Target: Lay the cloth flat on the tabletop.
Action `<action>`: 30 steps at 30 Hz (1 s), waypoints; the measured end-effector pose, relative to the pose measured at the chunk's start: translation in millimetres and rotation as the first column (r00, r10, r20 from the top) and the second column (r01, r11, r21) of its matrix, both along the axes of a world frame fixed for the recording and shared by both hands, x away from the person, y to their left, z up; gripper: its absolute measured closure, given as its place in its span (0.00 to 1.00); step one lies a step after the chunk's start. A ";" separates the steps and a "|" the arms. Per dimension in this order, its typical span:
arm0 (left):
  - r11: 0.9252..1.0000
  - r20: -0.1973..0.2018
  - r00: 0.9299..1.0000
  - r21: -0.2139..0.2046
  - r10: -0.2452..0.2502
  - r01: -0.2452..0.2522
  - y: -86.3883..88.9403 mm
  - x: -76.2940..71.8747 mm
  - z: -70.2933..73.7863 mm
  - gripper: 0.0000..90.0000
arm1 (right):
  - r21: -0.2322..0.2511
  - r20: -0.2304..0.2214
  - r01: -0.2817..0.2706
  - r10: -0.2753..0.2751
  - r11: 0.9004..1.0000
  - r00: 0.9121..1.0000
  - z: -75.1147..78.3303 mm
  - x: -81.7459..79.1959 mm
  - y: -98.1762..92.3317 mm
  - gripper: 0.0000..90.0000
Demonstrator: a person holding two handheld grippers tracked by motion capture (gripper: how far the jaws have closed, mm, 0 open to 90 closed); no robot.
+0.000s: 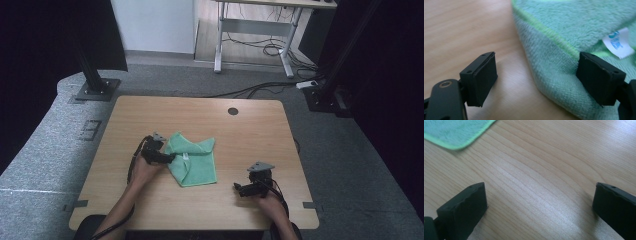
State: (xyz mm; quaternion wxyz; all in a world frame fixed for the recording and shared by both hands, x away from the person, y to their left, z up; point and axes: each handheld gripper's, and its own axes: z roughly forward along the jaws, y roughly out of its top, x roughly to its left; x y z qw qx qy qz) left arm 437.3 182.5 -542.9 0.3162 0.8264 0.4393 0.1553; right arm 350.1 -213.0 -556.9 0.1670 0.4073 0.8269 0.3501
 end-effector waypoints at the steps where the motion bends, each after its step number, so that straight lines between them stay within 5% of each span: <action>1: 1.000 0.003 1.000 -0.001 -0.008 0.008 -2.0 -4.2 -0.4 0.18 | 0.000 0.000 0.000 0.000 1.000 1.000 0.0 0.0 0.0 0.00; 12: 0.999 0.013 0.999 -0.011 -0.051 0.051 -18.7 -43.0 -1.9 0.18 | 0.000 0.000 0.000 0.000 1.000 1.000 0.0 0.0 0.0 0.00; 15: 0.996 -0.007 0.996 -0.032 -0.089 0.088 -18.3 -43.2 0.6 0.19 | -0.001 0.001 0.001 -0.001 1.000 1.000 0.0 -0.3 -0.1 0.00; 21: 0.993 0.046 0.995 -0.082 -0.087 0.090 -10.8 -37.7 18.7 0.17 | -0.006 -0.016 0.001 -0.001 1.000 1.000 1.8 1.0 0.4 0.00; 26: 0.995 0.076 0.995 -0.079 -0.058 0.064 -2.7 -29.5 28.6 0.17 | 0.007 -0.017 -0.003 0.003 1.000 1.000 5.8 4.1 3.5 0.02; 30: 0.999 0.088 0.996 -0.038 -0.031 0.034 1.2 -17.9 27.8 0.19 | 0.038 -0.008 -0.011 0.012 0.999 1.000 12.2 9.1 10.4 0.11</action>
